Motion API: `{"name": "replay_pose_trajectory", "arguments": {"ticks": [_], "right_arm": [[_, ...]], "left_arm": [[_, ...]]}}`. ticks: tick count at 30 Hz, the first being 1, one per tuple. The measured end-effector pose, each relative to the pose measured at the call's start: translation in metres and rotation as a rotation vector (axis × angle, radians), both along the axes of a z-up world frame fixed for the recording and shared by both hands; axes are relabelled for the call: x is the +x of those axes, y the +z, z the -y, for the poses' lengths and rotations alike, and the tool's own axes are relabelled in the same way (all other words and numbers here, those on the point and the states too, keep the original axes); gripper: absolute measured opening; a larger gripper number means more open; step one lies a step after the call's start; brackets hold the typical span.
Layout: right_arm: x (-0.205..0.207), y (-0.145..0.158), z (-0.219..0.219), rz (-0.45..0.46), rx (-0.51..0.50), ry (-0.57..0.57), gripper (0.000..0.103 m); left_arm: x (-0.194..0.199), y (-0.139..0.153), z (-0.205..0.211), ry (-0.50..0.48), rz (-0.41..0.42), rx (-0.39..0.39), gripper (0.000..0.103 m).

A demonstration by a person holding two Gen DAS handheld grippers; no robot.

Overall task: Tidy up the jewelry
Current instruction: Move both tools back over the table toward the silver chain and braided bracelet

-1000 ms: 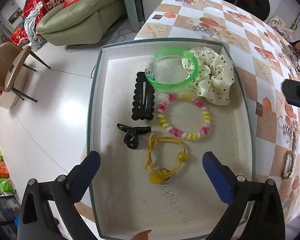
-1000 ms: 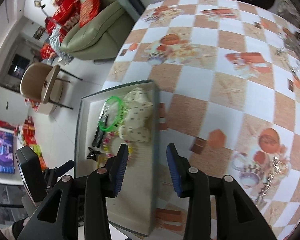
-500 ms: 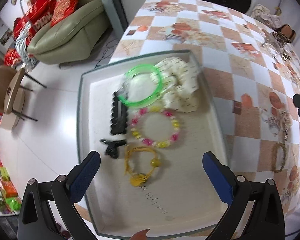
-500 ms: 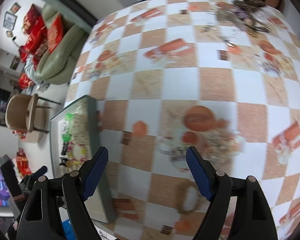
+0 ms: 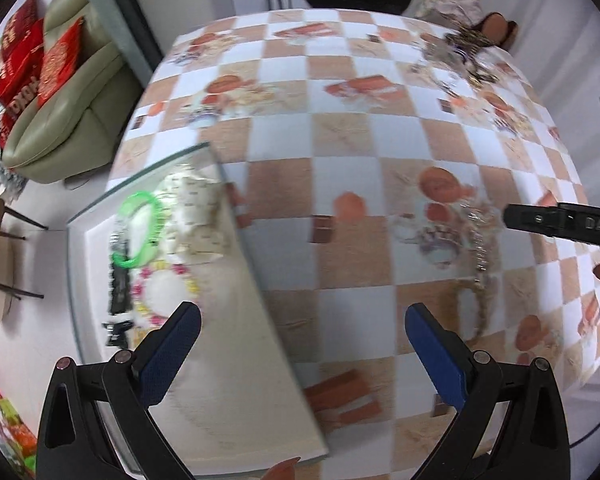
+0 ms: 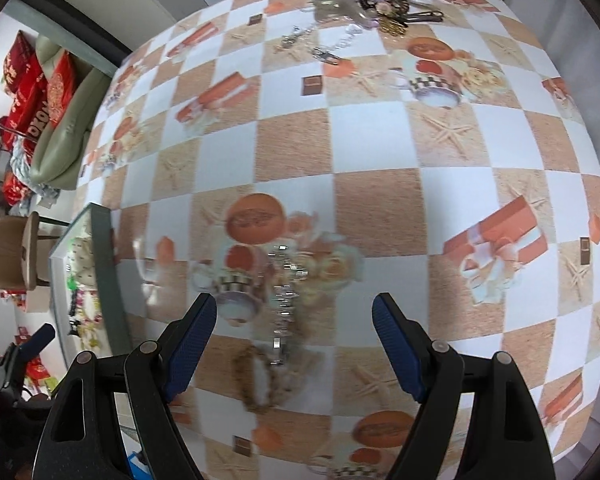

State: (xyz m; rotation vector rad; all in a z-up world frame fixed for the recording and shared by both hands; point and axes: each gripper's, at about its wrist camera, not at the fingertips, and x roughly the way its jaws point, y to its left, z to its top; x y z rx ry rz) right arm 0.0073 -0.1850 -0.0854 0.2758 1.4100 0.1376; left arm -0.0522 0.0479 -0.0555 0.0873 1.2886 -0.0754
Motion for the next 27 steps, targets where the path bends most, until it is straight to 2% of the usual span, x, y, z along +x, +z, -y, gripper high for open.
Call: {"name": "replay_pose_trajectory", "arguments": {"ticks": [7,17,23,25,27], "right_arm": [[0.005,-0.012,0.011,-0.009,-0.024,0.036,0.083],[0.018,-0.025,-0.007,0.000,-0.038,0.192,0.082],[0.025,-0.034,-0.020,0.006,-0.064,0.287,0.066],[0.027,-0.037,-0.023,0.007,-0.079,0.323,0.057],[0.028,-0.039,-0.026,0.008,-0.082,0.356,0.054]], "left_arm": [[-0.002,-0.017,0.035,-0.045,-0.052,-0.026,0.103],[-0.011,-0.039,0.064,-0.050,-0.117,-0.043,0.103],[-0.013,-0.053,0.073,-0.006,-0.136,-0.035,0.103],[-0.013,-0.057,0.076,0.011,-0.139,-0.034,0.103],[-0.014,-0.060,0.078,0.031,-0.137,-0.030,0.103]]}}
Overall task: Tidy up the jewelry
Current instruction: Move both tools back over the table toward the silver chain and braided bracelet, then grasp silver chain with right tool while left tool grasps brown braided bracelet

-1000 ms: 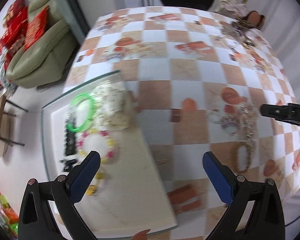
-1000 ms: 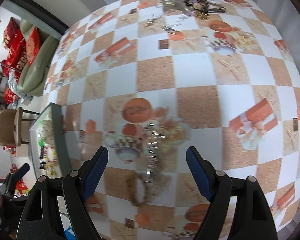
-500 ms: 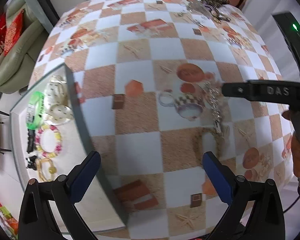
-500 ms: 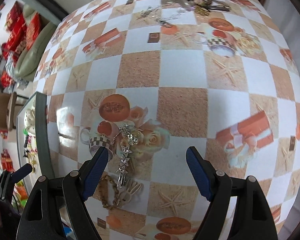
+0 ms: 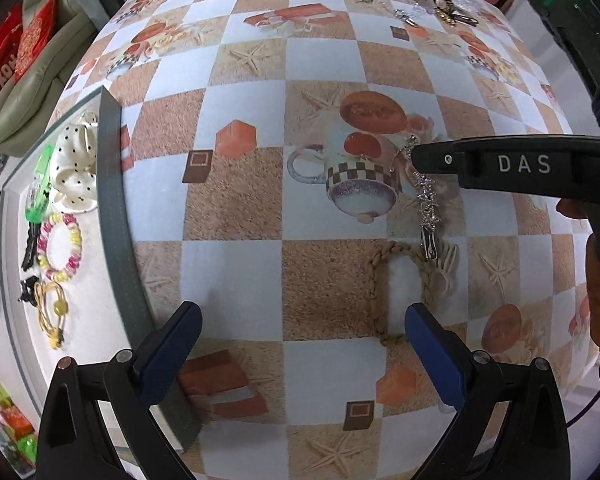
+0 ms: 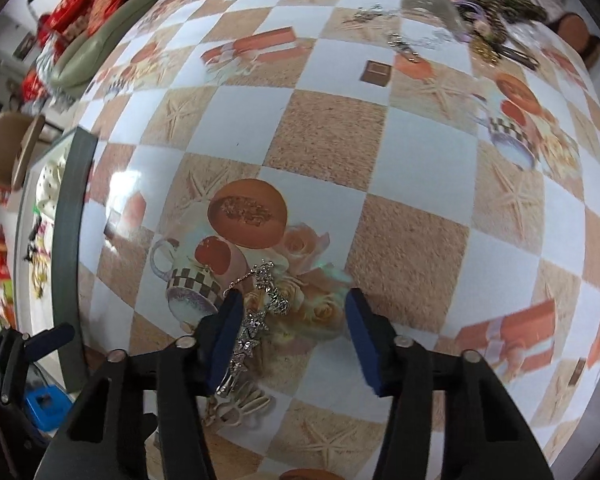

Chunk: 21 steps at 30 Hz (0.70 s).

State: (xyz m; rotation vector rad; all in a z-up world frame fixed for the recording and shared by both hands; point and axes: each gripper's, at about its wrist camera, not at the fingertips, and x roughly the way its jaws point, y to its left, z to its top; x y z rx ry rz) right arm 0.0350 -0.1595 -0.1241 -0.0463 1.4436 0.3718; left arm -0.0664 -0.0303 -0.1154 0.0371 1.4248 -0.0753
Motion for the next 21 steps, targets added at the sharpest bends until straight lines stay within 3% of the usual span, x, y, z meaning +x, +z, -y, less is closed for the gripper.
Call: {"name": "replay_pose_trajectory", "arguments": {"ticks": [9,16,18,21], "right_arm": [[0.000,-0.001,-0.020,0.053,-0.073,0.192,0.050],[-0.003,-0.002,-0.025,0.096,-0.129,0.235,0.038],[-0.006,-0.002,-0.028,0.115,-0.142,0.244,0.037],[-0.007,-0.003,-0.030,0.126,-0.146,0.240,0.034]], "left_arm": [[-0.005,-0.016,0.010,0.079,-0.008,0.026,0.103],[-0.008,-0.022,0.009,0.098,-0.013,0.034,0.103],[-0.010,-0.026,0.014,0.082,-0.016,0.050,0.095],[-0.013,-0.027,0.021,0.069,-0.007,0.047,0.094]]}}
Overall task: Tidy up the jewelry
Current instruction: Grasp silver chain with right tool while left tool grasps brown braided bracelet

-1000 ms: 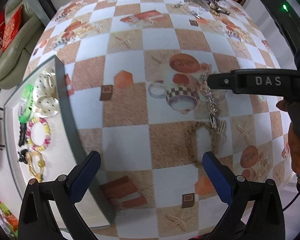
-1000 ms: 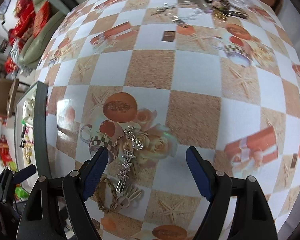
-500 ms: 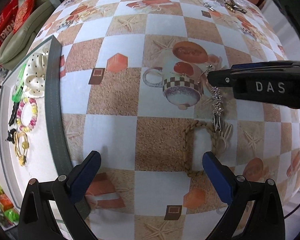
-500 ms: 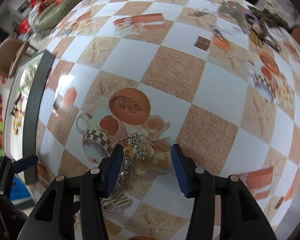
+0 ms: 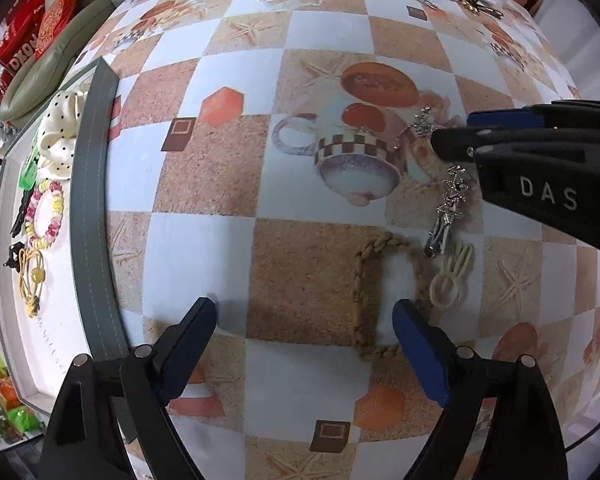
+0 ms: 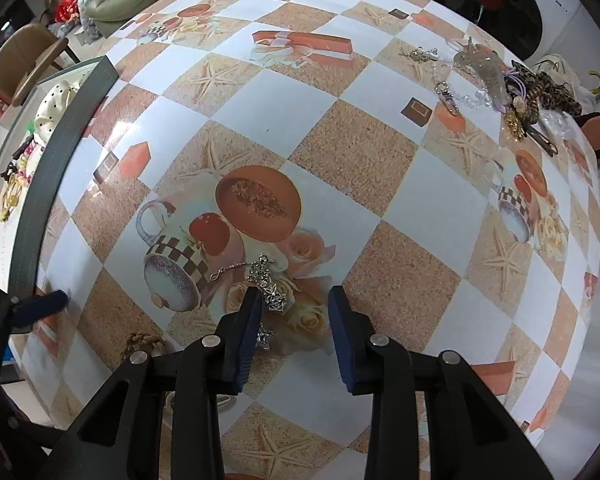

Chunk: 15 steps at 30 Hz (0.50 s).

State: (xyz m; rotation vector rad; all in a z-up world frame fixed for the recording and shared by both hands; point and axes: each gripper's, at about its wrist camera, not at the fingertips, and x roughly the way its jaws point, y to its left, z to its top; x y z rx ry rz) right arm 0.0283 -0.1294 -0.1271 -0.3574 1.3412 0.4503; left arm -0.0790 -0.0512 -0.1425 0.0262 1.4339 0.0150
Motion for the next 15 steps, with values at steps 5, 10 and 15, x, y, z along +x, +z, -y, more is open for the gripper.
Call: {"name": "replay_pose_trajectory", "arguments": {"ticks": [5,10,15], "right_arm": [[-0.005,0.002,0.004,0.001,0.006,-0.032,0.011],[-0.002,0.002,0.014,-0.017,0.037,-0.078,0.010],[-0.002,0.005,0.036,-0.057,0.086,-0.142,0.010]], "left_arm": [[0.005,0.004,0.017,-0.030,0.009,-0.018,0.081],[0.007,0.011,0.036,-0.081,0.029,-0.037,0.052],[0.011,0.016,0.041,-0.085,0.029,-0.080,0.011]]}}
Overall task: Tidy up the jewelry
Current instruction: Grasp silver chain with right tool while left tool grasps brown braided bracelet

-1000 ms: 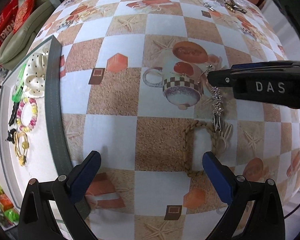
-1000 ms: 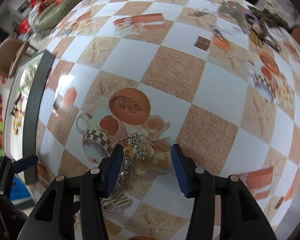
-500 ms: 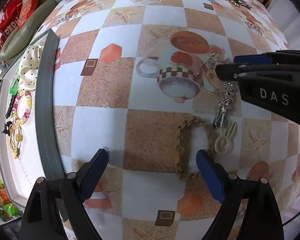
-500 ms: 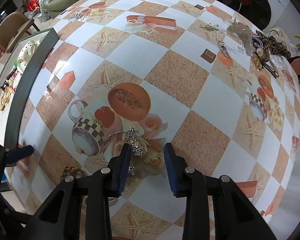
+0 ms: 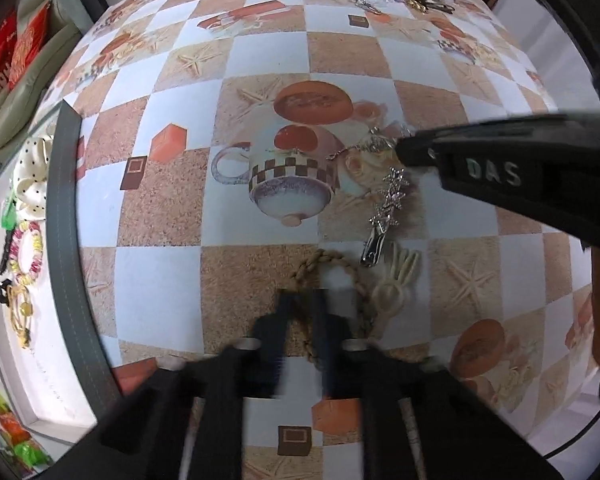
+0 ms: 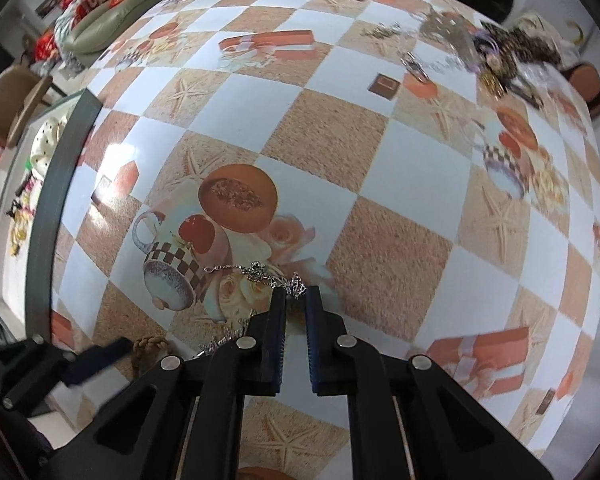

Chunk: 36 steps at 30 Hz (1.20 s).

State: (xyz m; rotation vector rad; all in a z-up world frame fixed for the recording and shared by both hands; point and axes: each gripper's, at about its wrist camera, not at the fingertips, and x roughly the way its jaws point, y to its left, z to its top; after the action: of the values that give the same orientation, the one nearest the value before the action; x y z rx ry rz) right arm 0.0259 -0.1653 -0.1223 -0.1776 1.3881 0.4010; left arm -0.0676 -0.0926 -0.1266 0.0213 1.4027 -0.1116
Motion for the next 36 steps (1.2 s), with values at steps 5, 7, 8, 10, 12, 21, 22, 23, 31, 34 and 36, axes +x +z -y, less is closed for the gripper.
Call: {"name": "replay_pose_trajectory", "arguments": {"ticks": [5,7,8,10,12,21,22,23,31,34,36], "right_arm": [[-0.003,0.007,0.016,-0.036,0.058,-0.066,0.010],[-0.005,0.011,0.020,-0.046,0.080,-0.090,0.009],[-0.005,0.012,0.021,-0.050,0.089,-0.099,0.005],[-0.007,0.016,0.028,-0.062,0.111,-0.124,0.003],[-0.009,0.019,0.030,-0.066,0.119,-0.141,0.003],[-0.004,0.014,0.014,-0.063,0.102,-0.139,0.005],[-0.002,0.013,0.012,-0.060,0.099,-0.142,0.009],[-0.001,0.011,0.011,-0.059,0.098,-0.147,0.014],[0.005,0.002,0.006,-0.084,0.107,-0.208,0.049],[0.005,-0.002,-0.006,-0.067,0.065,-0.190,0.049],[0.004,-0.002,-0.016,-0.052,0.019,-0.157,0.049]], "left_arm": [[0.005,0.007,-0.022,0.094,-0.020,-0.130,0.011],[0.004,0.012,-0.027,0.106,-0.014,-0.157,0.011],[0.003,0.015,-0.035,0.108,-0.010,-0.168,0.011],[0.004,0.018,-0.041,0.108,0.000,-0.182,0.011],[0.010,0.019,-0.044,0.107,0.010,-0.191,0.011],[-0.005,0.047,-0.076,0.112,0.052,-0.215,0.011],[-0.005,0.049,-0.078,0.113,0.057,-0.214,0.011],[-0.005,0.051,-0.080,0.113,0.062,-0.212,0.011],[-0.003,0.052,-0.090,0.123,0.070,-0.213,0.011],[-0.004,0.052,-0.092,0.122,0.068,-0.211,0.011],[-0.004,0.052,-0.092,0.120,0.070,-0.211,0.011]]}}
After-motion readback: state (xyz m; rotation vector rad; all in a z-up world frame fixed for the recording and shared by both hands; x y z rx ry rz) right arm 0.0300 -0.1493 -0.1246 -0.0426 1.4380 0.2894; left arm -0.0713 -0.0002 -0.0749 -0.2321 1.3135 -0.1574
